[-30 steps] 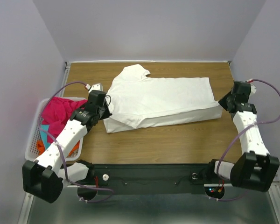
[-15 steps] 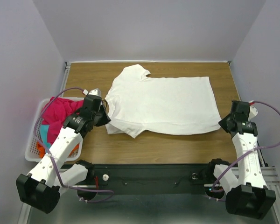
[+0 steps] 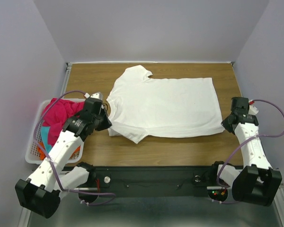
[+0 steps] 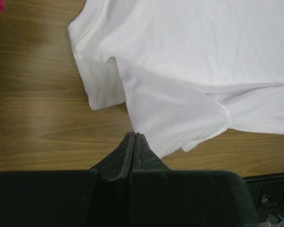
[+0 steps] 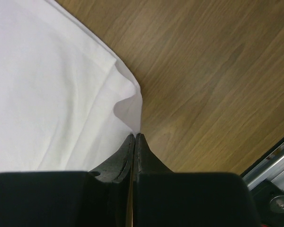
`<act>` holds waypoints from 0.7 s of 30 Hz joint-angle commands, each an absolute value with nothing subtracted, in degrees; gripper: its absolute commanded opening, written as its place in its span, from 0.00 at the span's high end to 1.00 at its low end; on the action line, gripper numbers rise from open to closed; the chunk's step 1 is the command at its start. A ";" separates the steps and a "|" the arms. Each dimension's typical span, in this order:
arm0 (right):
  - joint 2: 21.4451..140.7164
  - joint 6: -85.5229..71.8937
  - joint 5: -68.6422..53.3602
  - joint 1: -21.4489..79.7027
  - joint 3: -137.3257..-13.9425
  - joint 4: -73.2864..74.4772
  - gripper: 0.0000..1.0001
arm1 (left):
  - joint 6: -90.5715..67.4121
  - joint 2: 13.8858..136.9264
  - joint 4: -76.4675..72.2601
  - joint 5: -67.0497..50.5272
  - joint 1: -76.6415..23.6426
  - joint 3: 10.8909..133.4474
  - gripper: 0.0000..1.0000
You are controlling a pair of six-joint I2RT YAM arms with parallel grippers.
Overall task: Fold and stack the t-shirts
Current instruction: Fold the tshirt
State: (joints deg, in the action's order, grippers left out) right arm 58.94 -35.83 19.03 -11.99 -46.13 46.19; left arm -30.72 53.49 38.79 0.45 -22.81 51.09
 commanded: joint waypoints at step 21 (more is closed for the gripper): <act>75.23 -31.91 21.01 -12.39 -54.66 35.51 0.99 | -26.55 62.22 29.27 4.12 -23.03 52.12 1.00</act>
